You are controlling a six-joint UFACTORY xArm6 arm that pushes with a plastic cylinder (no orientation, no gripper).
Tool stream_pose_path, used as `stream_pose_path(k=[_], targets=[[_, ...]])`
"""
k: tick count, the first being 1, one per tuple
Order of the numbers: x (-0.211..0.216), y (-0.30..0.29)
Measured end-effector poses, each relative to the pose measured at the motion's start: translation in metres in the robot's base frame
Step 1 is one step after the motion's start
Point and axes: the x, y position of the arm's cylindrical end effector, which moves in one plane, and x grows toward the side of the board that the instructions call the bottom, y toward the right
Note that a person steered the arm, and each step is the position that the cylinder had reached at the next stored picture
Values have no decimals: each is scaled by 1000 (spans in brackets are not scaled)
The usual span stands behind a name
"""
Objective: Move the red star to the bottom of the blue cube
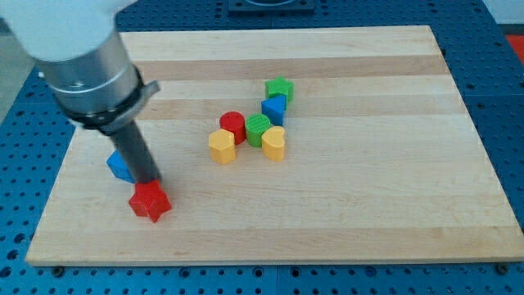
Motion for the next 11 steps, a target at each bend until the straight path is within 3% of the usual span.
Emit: stream_pose_path(k=[1,2,3,7,11], targets=[[0,60],[39,95],[48,95],[39,3],[55,-23]])
